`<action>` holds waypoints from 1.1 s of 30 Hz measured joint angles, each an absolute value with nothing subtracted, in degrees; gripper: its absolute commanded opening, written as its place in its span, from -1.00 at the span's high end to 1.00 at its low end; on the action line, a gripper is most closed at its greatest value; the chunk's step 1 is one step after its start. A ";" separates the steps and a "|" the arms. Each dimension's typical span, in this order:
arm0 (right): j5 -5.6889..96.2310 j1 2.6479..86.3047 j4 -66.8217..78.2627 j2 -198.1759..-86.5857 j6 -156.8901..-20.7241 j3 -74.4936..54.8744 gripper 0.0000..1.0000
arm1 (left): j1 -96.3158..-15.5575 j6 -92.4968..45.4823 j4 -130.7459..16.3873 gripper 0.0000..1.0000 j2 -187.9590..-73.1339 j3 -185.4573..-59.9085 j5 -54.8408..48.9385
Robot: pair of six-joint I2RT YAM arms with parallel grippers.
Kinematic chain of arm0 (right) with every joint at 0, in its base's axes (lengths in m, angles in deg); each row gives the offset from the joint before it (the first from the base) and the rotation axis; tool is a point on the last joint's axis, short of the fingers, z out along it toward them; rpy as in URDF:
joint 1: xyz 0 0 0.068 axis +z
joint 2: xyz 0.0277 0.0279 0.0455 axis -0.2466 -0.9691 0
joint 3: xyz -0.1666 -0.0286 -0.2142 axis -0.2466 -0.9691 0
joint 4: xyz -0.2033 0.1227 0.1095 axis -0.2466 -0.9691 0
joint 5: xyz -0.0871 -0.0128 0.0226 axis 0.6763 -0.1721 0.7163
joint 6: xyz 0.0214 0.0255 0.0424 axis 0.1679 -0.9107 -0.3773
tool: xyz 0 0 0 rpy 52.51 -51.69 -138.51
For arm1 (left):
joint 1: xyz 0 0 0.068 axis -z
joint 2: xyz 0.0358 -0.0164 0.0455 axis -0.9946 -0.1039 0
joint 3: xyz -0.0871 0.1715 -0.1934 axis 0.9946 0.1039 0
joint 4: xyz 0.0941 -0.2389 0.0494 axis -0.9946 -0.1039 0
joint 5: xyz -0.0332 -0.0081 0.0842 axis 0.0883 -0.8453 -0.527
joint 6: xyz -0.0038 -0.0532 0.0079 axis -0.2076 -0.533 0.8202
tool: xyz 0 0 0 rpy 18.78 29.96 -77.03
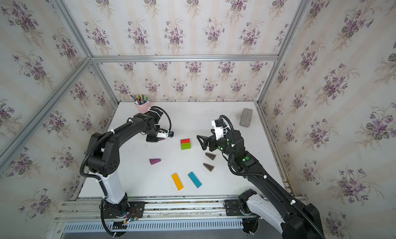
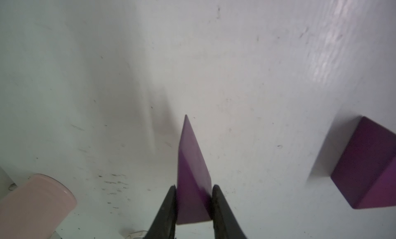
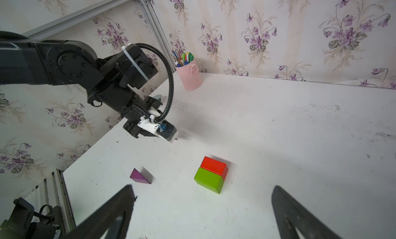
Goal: Assemble a small pinwheel with building blocks
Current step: Pick up the building block from the center of the board.
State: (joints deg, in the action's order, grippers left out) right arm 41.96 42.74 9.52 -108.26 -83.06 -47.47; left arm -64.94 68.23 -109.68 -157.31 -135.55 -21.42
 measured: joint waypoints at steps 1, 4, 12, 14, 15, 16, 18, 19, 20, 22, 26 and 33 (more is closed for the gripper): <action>42.77 42.52 8.63 -108.26 -82.97 -46.47 -1.00 | -64.53 68.65 -110.48 0.54 -158.69 -138.02 -21.66; 44.34 41.50 6.29 -107.51 -82.19 -45.02 -0.99 | -62.82 70.73 -112.89 0.53 -163.93 -146.50 -23.91; 43.51 37.08 5.44 -107.86 -81.07 -45.24 -0.99 | -58.21 75.88 -117.61 0.51 -175.43 -161.39 -27.43; 42.53 37.08 5.65 -108.00 -80.59 -45.77 -1.00 | -57.25 76.87 -118.09 0.52 -177.66 -163.62 -28.31; 41.96 37.08 5.85 -108.04 -80.50 -46.05 -1.00 | -56.79 77.28 -118.31 0.52 -178.58 -164.36 -28.72; 41.41 36.99 5.96 -108.02 -80.42 -46.40 -1.00 | -56.29 77.72 -118.57 0.52 -179.47 -164.99 -29.00; 41.13 36.97 6.00 -107.84 -80.33 -46.88 -1.00 | -55.57 78.31 -119.14 0.52 -180.78 -166.11 -29.66; 40.93 36.97 6.03 -107.73 -80.22 -47.01 -0.99 | -55.17 78.57 -119.34 0.52 -181.20 -166.63 -29.94; 40.82 36.97 6.07 -107.60 -80.20 -47.12 -1.00 | -54.95 78.77 -119.47 0.51 -181.35 -166.92 -30.14; 40.71 36.97 6.24 -107.08 -80.18 -47.47 -1.00 | -54.39 79.34 -119.60 0.51 -181.26 -167.25 -30.53; 40.15 36.97 6.22 -106.57 -80.18 -47.95 -1.00 | -53.93 80.47 -119.64 0.52 -180.72 -166.04 -31.08; 40.12 36.97 6.27 -105.57 -80.07 -48.19 -1.00 | -53.75 81.52 -119.95 0.51 -178.90 -163.84 -31.32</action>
